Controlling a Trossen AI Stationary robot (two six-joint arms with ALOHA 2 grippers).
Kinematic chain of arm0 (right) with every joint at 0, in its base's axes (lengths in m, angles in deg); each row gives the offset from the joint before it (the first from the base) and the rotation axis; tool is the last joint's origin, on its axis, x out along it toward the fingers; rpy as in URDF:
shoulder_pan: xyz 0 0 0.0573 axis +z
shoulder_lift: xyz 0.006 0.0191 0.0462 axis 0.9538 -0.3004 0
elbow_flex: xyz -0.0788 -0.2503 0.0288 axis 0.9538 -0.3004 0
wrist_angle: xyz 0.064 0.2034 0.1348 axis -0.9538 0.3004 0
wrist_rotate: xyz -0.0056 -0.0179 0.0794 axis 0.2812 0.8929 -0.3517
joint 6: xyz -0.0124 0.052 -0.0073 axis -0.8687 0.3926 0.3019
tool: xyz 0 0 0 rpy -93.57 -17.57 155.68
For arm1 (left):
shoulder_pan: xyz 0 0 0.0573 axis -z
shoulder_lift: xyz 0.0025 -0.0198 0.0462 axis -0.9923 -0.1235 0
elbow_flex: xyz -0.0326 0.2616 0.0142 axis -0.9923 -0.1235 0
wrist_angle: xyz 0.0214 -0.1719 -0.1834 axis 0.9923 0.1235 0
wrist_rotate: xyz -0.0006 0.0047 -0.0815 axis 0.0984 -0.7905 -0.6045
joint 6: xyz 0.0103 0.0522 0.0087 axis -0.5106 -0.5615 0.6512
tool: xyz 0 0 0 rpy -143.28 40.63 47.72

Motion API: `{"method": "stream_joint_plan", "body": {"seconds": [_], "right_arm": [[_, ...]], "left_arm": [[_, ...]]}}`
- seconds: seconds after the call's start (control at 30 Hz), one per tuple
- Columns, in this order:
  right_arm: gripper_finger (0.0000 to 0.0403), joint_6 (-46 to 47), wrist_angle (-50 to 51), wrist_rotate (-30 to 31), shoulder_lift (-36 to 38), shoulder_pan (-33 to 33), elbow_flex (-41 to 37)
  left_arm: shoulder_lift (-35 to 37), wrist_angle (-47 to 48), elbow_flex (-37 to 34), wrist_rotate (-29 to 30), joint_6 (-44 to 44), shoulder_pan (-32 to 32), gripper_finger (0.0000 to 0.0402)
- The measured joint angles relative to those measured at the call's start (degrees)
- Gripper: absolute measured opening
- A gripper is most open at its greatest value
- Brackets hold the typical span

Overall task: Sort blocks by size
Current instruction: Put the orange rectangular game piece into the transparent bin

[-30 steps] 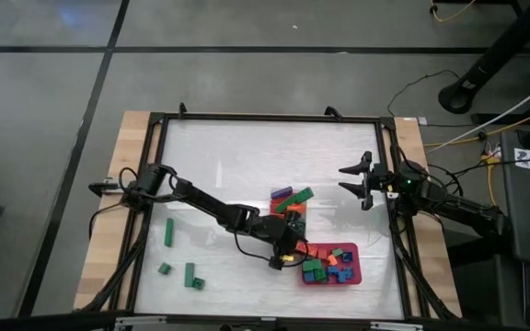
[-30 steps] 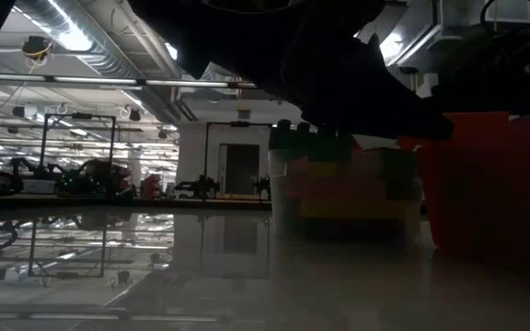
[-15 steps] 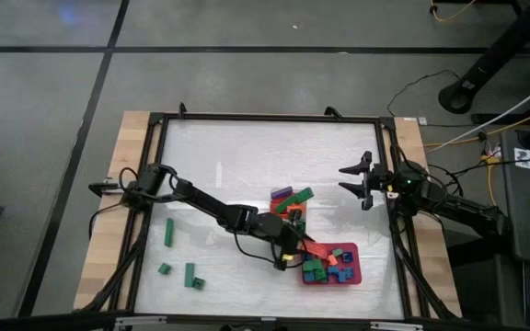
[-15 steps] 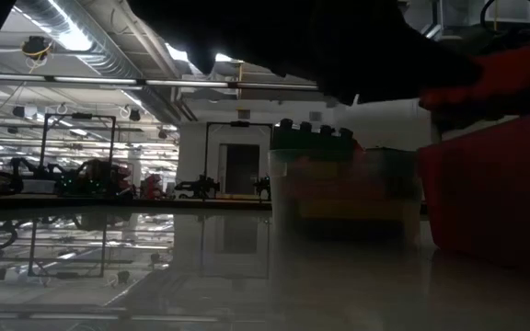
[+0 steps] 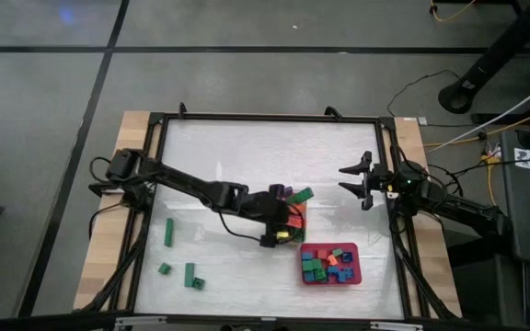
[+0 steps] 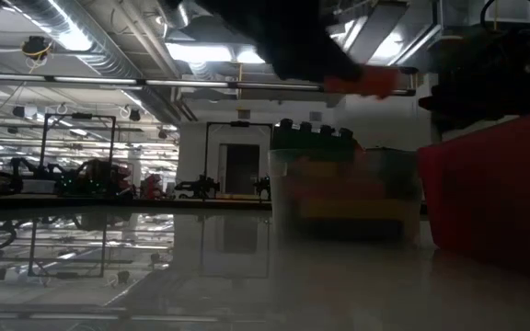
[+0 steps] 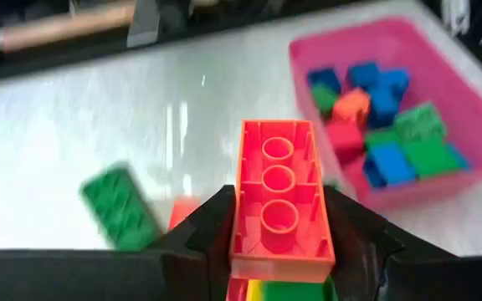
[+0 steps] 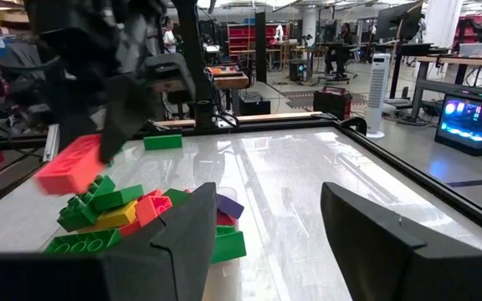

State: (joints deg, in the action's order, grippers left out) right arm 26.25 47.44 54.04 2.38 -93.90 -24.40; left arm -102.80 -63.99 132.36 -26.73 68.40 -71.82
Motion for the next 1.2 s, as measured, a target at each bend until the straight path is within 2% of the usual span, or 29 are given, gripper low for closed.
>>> {"method": "stream_joint_plan", "body": {"seconds": [0.1, 0.27, 0.53, 0.87, 1.2], "right_arm": [[0.0214, 0.0, -0.02, 0.02, 0.0, 0.01, 0.0], [0.0214, 0.01, -0.04, 0.04, -0.01, 0.02, 0.0], [0.0214, 0.01, -0.04, 0.07, 0.0, 0.0, 0.0], [0.0214, 0.01, -0.04, 0.09, 0.0, 0.02, 0.0], [0.0214, 0.0, -0.04, 0.13, 0.0, 0.02, 0.0]], "left_arm": [[1.76, 6.14, 0.0, 0.08, 0.6, -0.77, 0.0138], [1.75, 8.77, -0.05, 0.03, 0.54, -2.6, 0.014], [1.42, 8.43, -1.63, -0.98, -0.51, -4.86, 0.014], [1.41, 8.43, -1.73, -0.87, -4.13, -3.95, 0.0141], [-0.04, 7.9, -1.73, -0.91, -2.44, -3.97, 0.0141]]}}
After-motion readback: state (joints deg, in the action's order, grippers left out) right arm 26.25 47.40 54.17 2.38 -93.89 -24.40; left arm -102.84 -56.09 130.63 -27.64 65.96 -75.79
